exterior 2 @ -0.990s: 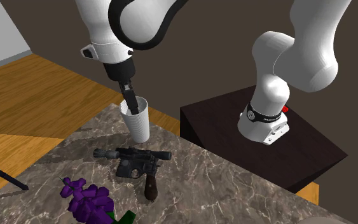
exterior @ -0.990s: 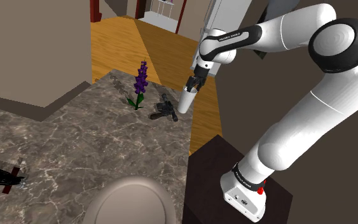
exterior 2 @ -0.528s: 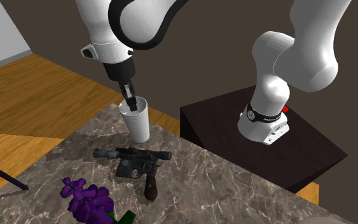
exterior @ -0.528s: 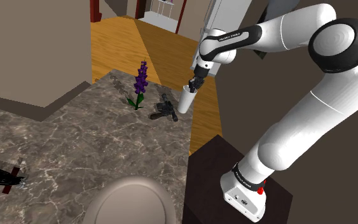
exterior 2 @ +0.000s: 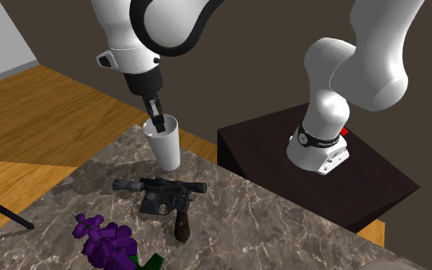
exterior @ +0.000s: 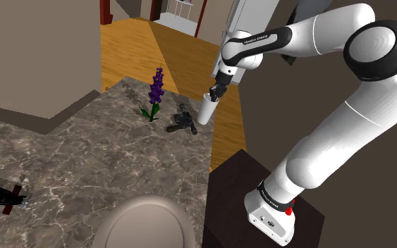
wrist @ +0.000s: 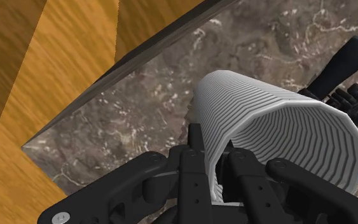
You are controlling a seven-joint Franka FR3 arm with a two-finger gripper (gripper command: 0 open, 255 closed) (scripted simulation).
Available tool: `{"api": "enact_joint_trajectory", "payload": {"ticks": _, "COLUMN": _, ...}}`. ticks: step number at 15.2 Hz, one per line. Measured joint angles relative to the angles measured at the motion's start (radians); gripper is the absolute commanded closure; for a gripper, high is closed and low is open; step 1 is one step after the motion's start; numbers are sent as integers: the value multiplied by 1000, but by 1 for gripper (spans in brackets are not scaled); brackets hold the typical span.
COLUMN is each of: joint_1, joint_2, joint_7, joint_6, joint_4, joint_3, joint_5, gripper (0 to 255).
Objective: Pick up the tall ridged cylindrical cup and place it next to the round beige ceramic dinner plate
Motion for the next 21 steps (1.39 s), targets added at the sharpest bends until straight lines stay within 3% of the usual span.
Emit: {"api": "enact_joint_trajectory", "payload": {"ticks": 21, "joint_1": -1, "joint_2": -99, "joint_7": 38, "joint_6": -280, "joint_4": 186, "joint_3": 10, "joint_5": -32, "gripper": 255}}
